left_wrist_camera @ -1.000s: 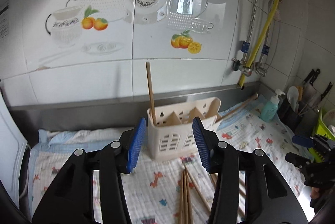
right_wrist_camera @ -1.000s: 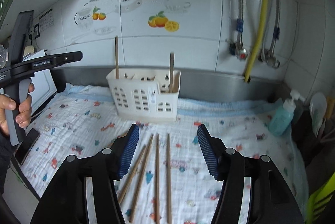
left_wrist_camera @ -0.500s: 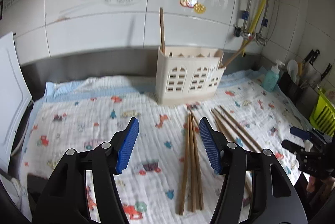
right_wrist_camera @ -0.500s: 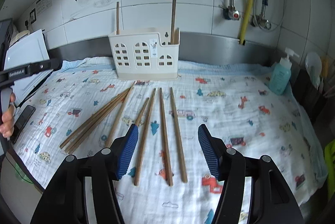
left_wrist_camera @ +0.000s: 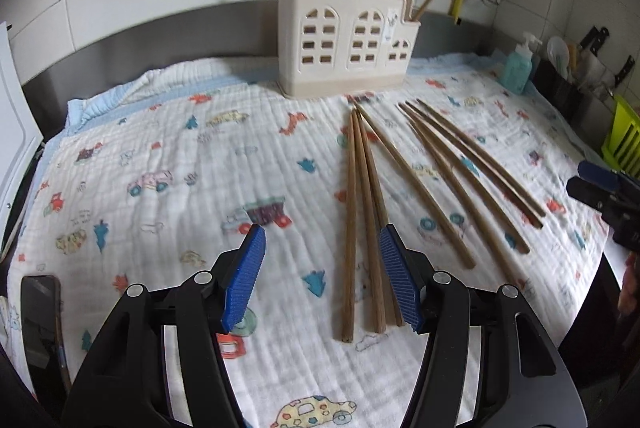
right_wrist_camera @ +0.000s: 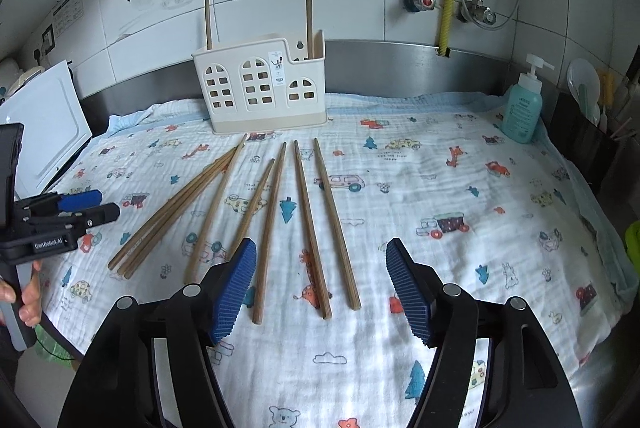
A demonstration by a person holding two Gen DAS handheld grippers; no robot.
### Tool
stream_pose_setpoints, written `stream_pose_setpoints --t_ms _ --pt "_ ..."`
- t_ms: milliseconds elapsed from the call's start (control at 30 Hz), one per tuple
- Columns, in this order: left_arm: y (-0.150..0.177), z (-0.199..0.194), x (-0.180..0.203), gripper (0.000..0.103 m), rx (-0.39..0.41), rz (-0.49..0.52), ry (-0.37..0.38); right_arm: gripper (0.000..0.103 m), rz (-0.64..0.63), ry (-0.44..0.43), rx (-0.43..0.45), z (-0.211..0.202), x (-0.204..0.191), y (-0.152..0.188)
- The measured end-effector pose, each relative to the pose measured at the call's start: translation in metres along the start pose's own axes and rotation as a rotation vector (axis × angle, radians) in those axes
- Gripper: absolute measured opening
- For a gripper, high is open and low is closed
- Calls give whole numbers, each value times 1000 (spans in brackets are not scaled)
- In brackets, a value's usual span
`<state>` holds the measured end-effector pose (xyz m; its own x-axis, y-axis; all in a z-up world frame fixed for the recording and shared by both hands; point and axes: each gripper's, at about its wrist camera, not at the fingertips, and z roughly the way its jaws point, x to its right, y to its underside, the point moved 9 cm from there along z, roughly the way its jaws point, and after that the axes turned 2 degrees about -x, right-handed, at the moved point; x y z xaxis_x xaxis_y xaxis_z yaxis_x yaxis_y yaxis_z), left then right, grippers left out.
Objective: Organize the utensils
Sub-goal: 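Withdraw both open grippers back over the remaining chopsticks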
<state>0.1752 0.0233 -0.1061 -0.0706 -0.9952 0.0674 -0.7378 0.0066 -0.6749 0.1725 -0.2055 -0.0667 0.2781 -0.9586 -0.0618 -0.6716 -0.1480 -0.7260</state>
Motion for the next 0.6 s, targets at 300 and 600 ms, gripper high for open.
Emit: stream_pose_setpoints --t_ms 300,600 --pt "10 19 12 38 -44 26 25 65 18 -4 -5 2 3 3" --pt "14 29 10 24 -69 16 33 65 26 -6 -20 7 6 6"
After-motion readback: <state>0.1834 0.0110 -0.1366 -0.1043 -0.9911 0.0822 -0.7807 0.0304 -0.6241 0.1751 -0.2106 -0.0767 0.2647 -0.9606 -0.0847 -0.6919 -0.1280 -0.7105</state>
